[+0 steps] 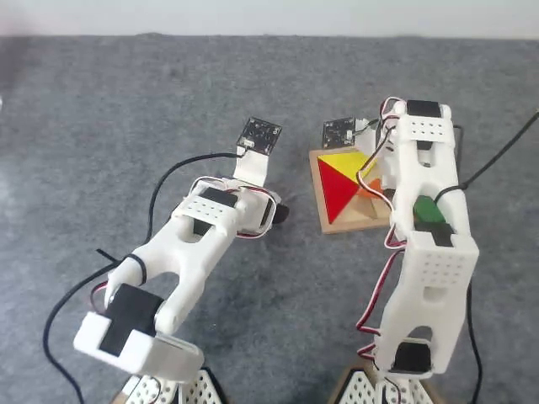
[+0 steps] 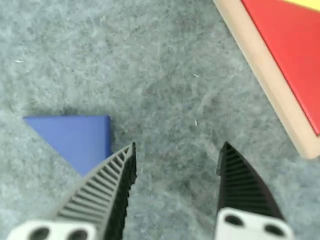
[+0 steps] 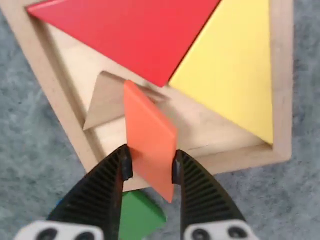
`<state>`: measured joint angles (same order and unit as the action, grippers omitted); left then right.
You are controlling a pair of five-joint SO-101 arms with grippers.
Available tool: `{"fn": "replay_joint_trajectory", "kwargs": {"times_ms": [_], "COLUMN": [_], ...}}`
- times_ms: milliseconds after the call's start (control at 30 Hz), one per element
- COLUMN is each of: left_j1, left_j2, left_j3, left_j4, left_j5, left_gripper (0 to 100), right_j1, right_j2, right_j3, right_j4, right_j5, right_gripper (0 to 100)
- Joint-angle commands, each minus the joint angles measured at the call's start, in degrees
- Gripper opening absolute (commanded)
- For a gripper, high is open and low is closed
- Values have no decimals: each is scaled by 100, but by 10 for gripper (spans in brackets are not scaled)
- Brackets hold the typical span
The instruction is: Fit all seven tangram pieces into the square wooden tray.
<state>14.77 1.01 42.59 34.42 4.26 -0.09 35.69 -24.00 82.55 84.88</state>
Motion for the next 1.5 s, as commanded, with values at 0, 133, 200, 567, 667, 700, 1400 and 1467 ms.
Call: {"fn": "replay_joint_trajectory", "kwargs": {"times_ms": [0,133,200,567,667,700,1400,1467], "left_j1": [35,35,35,35,35,35,44,44], "left_j2": [-97,-97,-97,-97,-97,-97,-79,-79], "left_j3": [-110,-110,-110,-110,-110,-110,-136,-136], "left_j4": [-70,-70,-70,-70,-70,-70,-70,-70], "left_j5": [-44,-44,-44,-44,-44,-44,-44,-44], "left_gripper": [258,258,258,258,258,258,258,258], "right_j1": [-101,-497,-655,-1033,-822,-743,-303,-207], "right_j2": [-734,-980,-989,-971,-857,-822,-1165,-1209], "right_j3": [-334,-334,-334,-334,-325,-325,-334,-343], "right_j4": [180,646,716,743,822,954,2009,1938], "right_j5": [-273,-695,-624,-607,-967,-1196,695,1521], "right_gripper": [9,9,9,9,9,9,9,9]}}
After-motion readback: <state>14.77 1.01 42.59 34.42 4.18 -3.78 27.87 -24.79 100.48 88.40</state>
